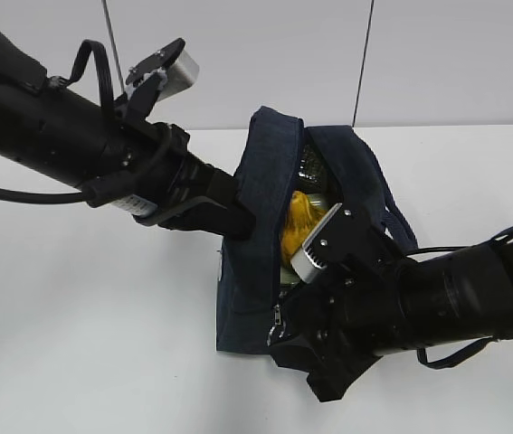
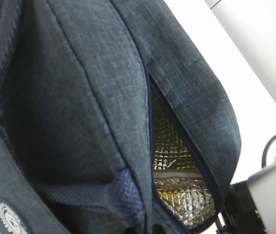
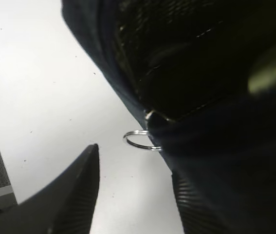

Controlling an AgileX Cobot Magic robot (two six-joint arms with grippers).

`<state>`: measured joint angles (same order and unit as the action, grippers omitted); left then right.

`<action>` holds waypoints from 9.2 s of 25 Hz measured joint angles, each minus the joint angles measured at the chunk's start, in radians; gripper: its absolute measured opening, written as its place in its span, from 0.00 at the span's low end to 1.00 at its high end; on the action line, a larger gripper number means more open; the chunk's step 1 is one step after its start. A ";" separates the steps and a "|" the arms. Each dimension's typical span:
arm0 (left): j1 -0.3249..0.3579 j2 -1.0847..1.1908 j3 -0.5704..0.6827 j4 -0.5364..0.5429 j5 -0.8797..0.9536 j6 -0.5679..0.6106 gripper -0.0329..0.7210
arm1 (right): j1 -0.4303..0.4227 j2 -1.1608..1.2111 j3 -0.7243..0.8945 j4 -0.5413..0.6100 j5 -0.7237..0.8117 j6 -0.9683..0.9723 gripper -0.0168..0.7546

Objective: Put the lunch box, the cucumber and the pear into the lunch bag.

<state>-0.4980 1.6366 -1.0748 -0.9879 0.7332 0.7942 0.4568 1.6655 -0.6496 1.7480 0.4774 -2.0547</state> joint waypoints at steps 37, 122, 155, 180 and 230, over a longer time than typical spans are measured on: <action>0.000 0.000 0.000 0.000 -0.002 0.000 0.03 | 0.000 0.075 -0.018 0.047 0.022 -0.083 0.27; 0.000 0.003 0.000 0.000 -0.007 0.001 0.02 | -0.002 -0.313 -0.030 -0.328 -0.005 0.364 0.03; 0.000 -0.001 -0.006 -0.015 -0.041 0.002 0.02 | -0.002 -0.303 -0.178 -0.274 -0.024 0.500 0.03; 0.000 -0.003 -0.006 -0.040 -0.095 0.004 0.40 | -0.004 -0.350 -0.185 -0.455 -0.003 0.728 0.03; 0.001 -0.009 -0.006 -0.044 -0.115 0.004 0.02 | -0.174 -0.226 -0.306 -0.507 0.268 1.116 0.03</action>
<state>-0.4967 1.6272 -1.0807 -1.0320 0.6180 0.7978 0.2832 1.4394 -0.9557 1.2406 0.7450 -0.9392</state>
